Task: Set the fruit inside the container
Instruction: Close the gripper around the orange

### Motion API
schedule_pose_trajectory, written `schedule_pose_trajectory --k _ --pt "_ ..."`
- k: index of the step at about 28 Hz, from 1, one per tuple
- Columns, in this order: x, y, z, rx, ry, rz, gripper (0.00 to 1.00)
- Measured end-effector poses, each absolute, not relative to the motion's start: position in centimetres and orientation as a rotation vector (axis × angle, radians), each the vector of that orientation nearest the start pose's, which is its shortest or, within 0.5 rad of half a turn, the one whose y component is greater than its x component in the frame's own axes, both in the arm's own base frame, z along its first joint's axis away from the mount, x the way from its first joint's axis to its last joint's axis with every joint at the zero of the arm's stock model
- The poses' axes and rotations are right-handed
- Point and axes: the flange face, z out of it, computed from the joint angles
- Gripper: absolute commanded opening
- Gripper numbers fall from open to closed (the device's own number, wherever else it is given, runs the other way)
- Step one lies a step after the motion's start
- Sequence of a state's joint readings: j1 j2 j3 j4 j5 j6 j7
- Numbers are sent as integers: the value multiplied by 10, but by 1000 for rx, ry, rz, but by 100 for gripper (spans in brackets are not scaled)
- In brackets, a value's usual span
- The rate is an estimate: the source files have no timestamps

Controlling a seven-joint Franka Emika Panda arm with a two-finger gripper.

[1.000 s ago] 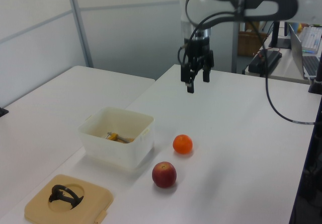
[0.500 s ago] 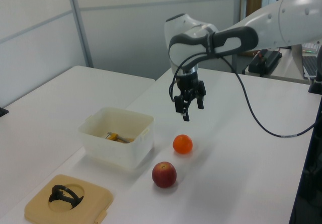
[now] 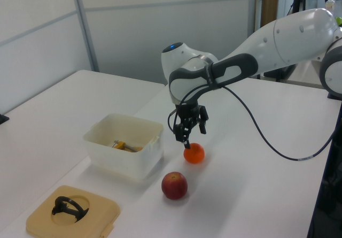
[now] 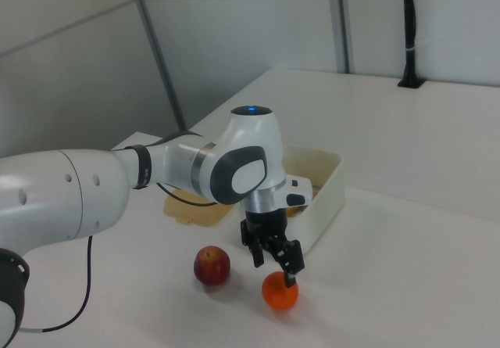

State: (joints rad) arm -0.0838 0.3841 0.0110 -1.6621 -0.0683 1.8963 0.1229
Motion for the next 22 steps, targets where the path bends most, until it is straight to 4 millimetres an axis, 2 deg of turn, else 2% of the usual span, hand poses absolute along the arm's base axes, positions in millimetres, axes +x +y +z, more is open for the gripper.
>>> schedule_pose_trajectory --k 5,10,11,12,16,17,18,22 --pt "648 -31 355 -3214 281 238 100" --pt "652 -20 329 -3274 311 248 100" --pt "653 -20 326 -3280 313 251 96" --pt "653 -20 323 -3285 315 255 82" --pt "653 -22 320 -3301 312 258 50" --pt "653 -24 320 -3304 312 257 35" --pt "653 -26 321 -3308 314 255 32" --pt "654 -32 324 -3315 316 245 31"
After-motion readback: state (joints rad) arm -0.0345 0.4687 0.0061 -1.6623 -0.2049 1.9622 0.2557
